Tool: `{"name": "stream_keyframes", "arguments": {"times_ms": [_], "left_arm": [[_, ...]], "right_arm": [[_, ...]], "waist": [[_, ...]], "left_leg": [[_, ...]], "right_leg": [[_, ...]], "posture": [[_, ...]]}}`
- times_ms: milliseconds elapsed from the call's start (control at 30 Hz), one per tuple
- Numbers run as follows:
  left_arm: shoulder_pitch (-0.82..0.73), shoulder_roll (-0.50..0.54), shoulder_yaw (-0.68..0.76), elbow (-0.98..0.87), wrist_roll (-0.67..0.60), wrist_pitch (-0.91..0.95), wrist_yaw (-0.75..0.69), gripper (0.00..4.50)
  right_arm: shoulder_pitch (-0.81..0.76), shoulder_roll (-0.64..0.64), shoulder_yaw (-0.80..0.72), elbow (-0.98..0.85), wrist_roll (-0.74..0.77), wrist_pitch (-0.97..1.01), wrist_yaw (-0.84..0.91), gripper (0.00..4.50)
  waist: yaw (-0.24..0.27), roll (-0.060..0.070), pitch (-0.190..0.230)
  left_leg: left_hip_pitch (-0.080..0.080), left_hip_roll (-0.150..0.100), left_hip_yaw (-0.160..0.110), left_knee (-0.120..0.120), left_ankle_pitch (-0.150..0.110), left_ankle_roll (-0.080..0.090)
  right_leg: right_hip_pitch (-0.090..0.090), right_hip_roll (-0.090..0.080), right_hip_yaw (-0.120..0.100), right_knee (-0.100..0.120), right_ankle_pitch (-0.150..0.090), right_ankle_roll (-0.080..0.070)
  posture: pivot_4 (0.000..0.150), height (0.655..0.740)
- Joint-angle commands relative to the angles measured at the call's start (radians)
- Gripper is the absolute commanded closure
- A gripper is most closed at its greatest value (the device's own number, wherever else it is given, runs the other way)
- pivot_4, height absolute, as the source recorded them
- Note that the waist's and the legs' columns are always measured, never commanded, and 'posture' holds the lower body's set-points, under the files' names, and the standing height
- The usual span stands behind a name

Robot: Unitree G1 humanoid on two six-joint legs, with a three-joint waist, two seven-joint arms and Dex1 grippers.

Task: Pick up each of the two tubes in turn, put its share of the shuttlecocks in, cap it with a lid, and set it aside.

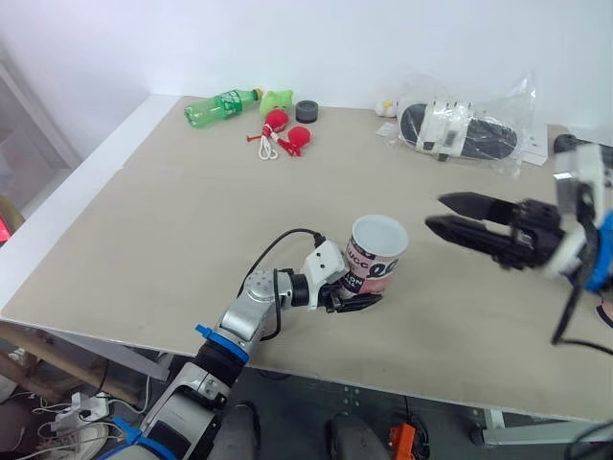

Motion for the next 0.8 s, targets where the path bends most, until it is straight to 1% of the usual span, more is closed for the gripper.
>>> {"name": "stream_keyframes", "arguments": {"times_ms": [33,67,100,200,300,400,500,800], "left_arm": [[-0.017,0.001,0.015,0.001,-0.018,-0.009,-0.024,0.64],[-0.020,0.005,0.017,0.009,-0.017,-0.013,-0.026,0.22],[-0.023,0.008,0.019,0.016,-0.016,-0.017,-0.030,0.10],[-0.032,0.017,0.025,0.036,-0.016,-0.024,-0.042,0.10],[-0.036,0.029,0.031,0.042,-0.019,-0.027,-0.054,0.10],[-0.026,0.058,0.042,0.012,-0.032,-0.014,-0.078,0.10],[0.003,0.116,0.063,-0.030,-0.052,-0.002,-0.118,0.10],[0.098,0.305,0.116,-0.145,-0.076,0.017,-0.188,0.10]], "right_arm": [[0.140,0.004,-0.074,-0.111,-0.029,-0.025,-0.015,0.06],[0.183,0.017,-0.083,-0.137,-0.023,-0.029,-0.026,0.00],[0.227,0.027,-0.075,-0.163,-0.041,-0.044,-0.032,0.00],[0.319,0.120,0.044,-0.230,-0.123,-0.118,-0.103,0.00],[0.357,0.179,0.168,-0.213,-0.247,-0.213,-0.141,0.00],[0.363,0.244,0.269,-0.186,-0.335,-0.296,-0.177,0.00],[0.343,0.295,0.359,-0.133,-0.416,-0.371,-0.202,0.00],[0.247,0.439,0.581,-0.001,-0.550,-0.503,-0.246,0.00]], "waist": [[0.000,0.000,0.000],[0.000,0.000,0.000],[-0.002,0.000,0.000],[-0.006,-0.001,0.000],[-0.007,-0.001,0.000],[-0.010,-0.001,0.000],[-0.012,-0.003,0.000],[-0.018,-0.005,0.000]], "left_leg": [[0.000,0.000,0.000,0.000,0.000,0.000],[0.000,0.000,0.000,0.000,0.000,0.000],[0.000,0.000,0.001,0.000,0.000,0.000],[0.001,0.001,0.000,0.000,0.000,0.000],[0.001,0.001,0.000,0.000,0.001,0.001],[0.001,0.000,0.001,0.000,0.001,0.000],[0.001,0.001,0.000,0.000,0.001,0.000],[0.002,0.002,0.000,-0.003,0.001,0.000]], "right_leg": [[0.000,0.000,0.000,0.000,0.000,0.000],[0.000,0.000,0.000,0.000,0.000,0.001],[0.000,0.000,0.001,0.000,0.000,0.001],[0.000,0.001,0.001,0.000,0.001,0.001],[0.000,0.002,0.001,0.000,0.001,0.000],[-0.001,0.001,0.002,0.000,0.001,0.001],[-0.001,0.002,0.001,0.000,0.001,0.000],[-0.001,0.002,0.001,0.000,0.000,-0.002]], "posture": [[0.150,0.7400],[0.150,0.7400],[0.150,0.7400],[0.150,0.7400],[0.150,0.7400],[0.150,0.7400],[0.150,0.7400],[0.150,0.7400]]}}
